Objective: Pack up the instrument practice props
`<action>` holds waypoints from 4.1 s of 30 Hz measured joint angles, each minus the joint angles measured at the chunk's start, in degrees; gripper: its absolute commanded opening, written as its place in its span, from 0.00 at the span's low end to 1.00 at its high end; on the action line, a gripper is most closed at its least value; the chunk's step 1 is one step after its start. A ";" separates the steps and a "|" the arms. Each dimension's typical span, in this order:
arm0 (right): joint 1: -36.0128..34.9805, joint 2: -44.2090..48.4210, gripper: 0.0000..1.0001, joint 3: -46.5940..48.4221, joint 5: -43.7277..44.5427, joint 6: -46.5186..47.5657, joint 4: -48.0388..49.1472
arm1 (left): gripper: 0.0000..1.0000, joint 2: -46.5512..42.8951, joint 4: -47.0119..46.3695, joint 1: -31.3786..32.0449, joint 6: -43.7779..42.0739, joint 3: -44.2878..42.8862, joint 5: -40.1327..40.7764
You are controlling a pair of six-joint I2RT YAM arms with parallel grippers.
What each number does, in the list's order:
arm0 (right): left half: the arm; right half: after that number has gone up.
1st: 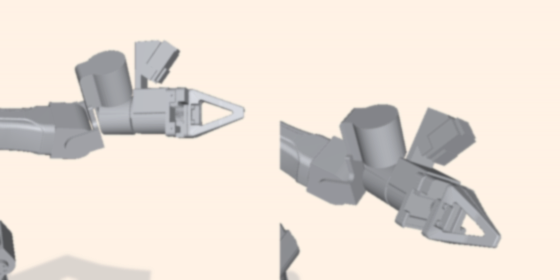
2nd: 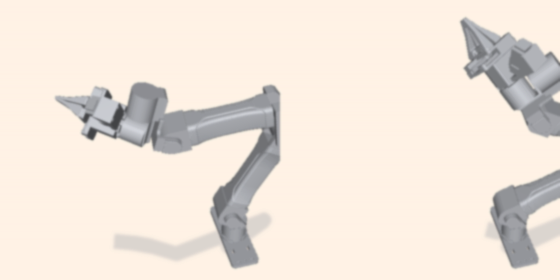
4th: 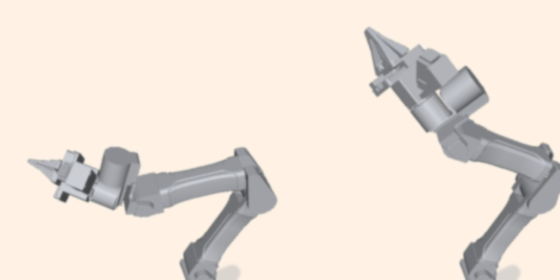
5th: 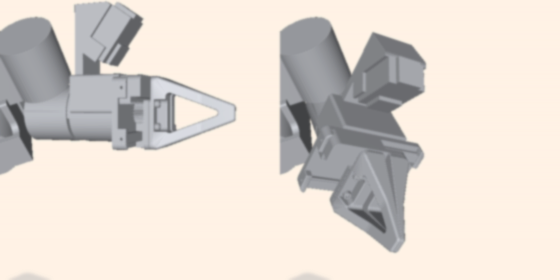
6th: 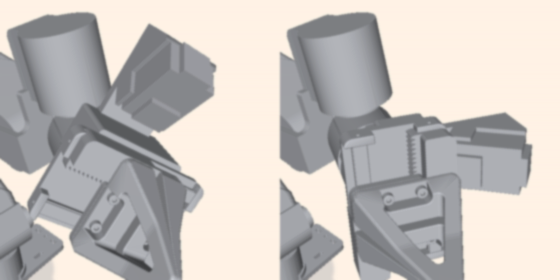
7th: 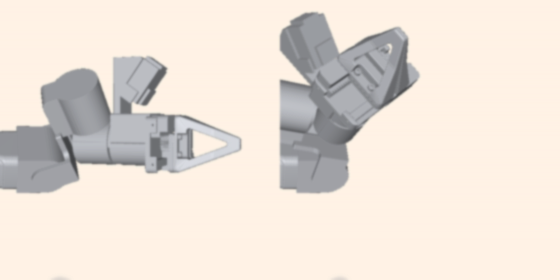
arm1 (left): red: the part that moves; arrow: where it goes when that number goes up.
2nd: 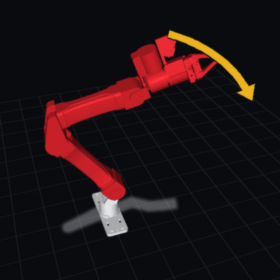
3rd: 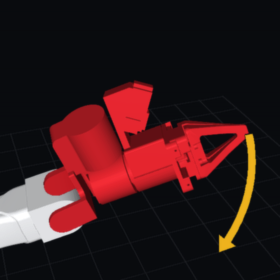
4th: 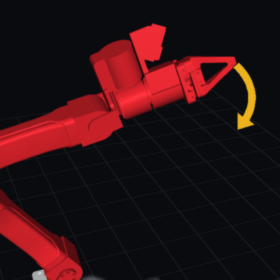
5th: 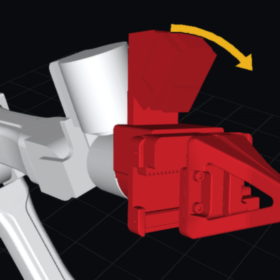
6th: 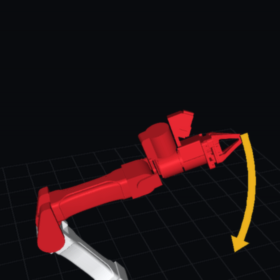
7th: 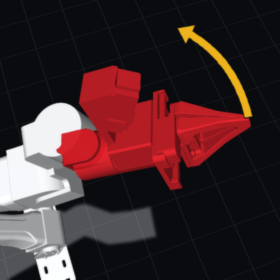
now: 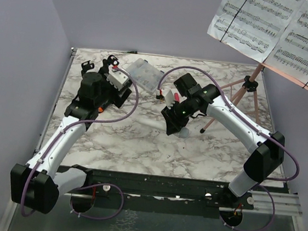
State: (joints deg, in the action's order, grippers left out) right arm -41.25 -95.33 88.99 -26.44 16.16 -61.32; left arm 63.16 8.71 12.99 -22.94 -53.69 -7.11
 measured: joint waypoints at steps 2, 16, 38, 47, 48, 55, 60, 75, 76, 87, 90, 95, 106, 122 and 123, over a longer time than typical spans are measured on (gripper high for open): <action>0.00 0.00 0.00 0.00 0.00 0.00 0.02 | 0.95 -2.03 0.07 1.09 -1.75 3.30 -5.31; 0.00 0.00 0.00 0.00 -0.04 0.00 0.46 | 0.85 -5.55 -0.31 12.76 -6.05 9.05 -24.20; 0.00 0.00 0.01 -0.02 -1.57 0.09 0.79 | 0.31 3.43 4.70 29.09 -17.51 7.30 -19.12; 0.00 0.00 0.08 -0.87 -1.70 1.05 2.56 | 0.00 4.70 5.86 30.75 -21.51 6.99 -14.45; 0.00 0.00 0.17 -0.96 -1.66 1.09 2.97 | 0.00 4.70 5.88 30.75 -21.64 6.97 -13.77; -0.11 1.73 0.75 -4.11 1.90 -0.44 9.60 | 0.00 4.70 5.35 30.71 -21.94 7.52 -8.31; 0.02 5.73 0.91 -8.33 12.00 -5.18 16.11 | 0.00 4.87 4.24 25.57 -18.29 9.05 -4.61; 0.09 17.29 0.97 -20.22 47.25 -16.35 33.53 | 0.00 19.50 -2.73 14.23 -2.05 9.64 14.01; 0.09 17.99 0.97 -20.92 47.71 -16.63 34.23 | 0.00 21.18 -2.91 13.25 -1.36 9.03 15.56; 0.09 20.63 0.97 -24.61 48.50 -17.62 37.77 | 0.00 31.12 -4.28 5.79 -0.13 1.84 21.68; 0.09 20.68 0.97 -24.90 48.50 -17.64 37.83 | 0.00 34.03 -4.72 4.37 -0.20 0.02 21.75; 0.07 20.68 0.97 -24.90 48.50 -17.62 38.75 | 0.00 38.45 -4.42 3.50 -0.92 -2.51 22.05; 0.09 20.59 0.97 -24.90 48.50 -17.53 39.50 | 0.33 42.71 -4.20 2.21 -2.36 -7.04 25.29; 0.07 19.76 0.97 -24.90 48.43 -17.03 41.57 | 0.53 42.77 -3.39 1.68 -1.97 -8.09 26.75; 0.07 19.67 0.97 -24.90 48.41 -17.03 41.70 | 0.53 42.49 -3.17 1.68 -1.77 -8.04 26.67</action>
State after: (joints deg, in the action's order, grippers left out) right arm -41.19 -75.66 64.10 21.98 -0.86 -19.62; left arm 105.65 5.54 14.68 -24.71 -61.73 19.55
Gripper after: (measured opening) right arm 0.972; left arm 0.520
